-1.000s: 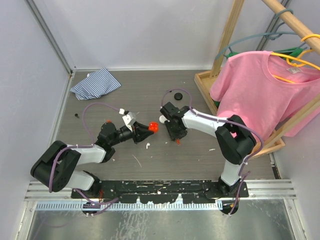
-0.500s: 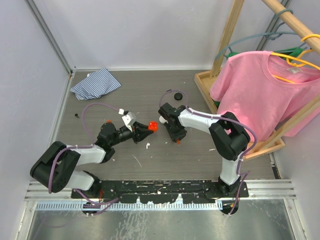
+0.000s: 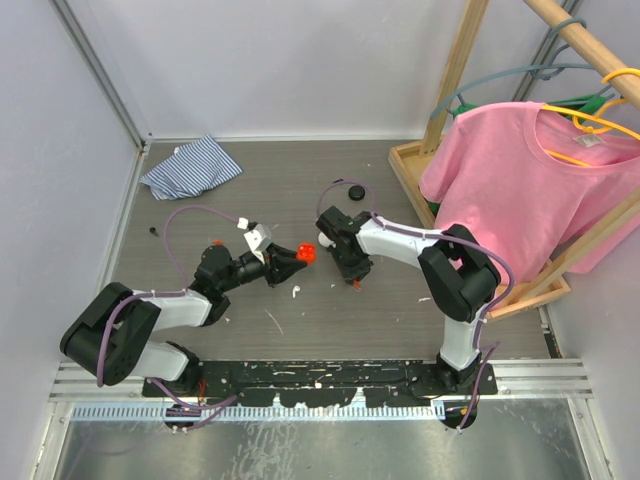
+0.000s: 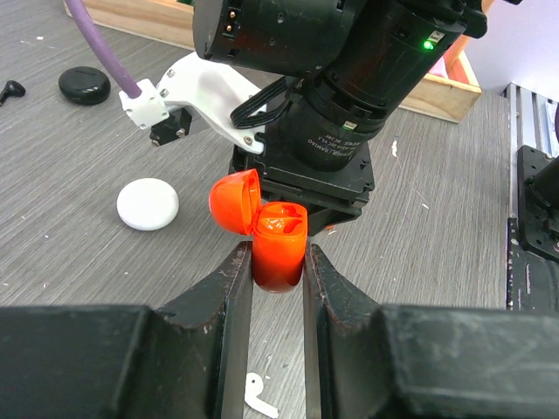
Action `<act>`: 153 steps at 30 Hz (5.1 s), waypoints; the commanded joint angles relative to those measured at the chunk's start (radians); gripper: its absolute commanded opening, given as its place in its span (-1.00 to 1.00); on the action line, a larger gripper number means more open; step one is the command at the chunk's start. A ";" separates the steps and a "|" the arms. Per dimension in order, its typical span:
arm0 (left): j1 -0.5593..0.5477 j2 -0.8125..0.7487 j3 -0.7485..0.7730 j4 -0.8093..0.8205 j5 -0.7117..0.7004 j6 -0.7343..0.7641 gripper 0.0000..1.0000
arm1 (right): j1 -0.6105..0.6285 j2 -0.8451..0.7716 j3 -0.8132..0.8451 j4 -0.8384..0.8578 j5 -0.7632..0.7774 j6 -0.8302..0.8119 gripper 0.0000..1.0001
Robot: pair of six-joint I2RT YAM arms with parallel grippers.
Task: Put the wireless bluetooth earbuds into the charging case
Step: Pick up the earbud from the center of the board, then place the earbud in the charging case.
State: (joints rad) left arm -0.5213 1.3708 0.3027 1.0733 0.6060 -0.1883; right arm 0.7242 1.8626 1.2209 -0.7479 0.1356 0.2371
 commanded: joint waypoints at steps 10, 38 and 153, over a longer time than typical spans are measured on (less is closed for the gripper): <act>0.006 -0.041 -0.019 0.098 -0.029 0.020 -0.99 | -0.004 -0.203 -0.096 0.182 -0.011 -0.010 -0.61; 0.004 -0.121 -0.106 0.311 -0.062 -0.020 -0.99 | 0.024 -0.732 -0.374 0.872 -0.417 0.001 -0.63; 0.002 -0.159 -0.083 0.355 0.083 -0.065 -1.00 | 0.079 -0.708 -0.305 0.813 -0.511 0.089 -0.25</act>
State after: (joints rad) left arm -0.5213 1.2118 0.1886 1.3499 0.6769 -0.2722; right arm 0.7979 1.1500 0.8612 0.0471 -0.3431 0.3241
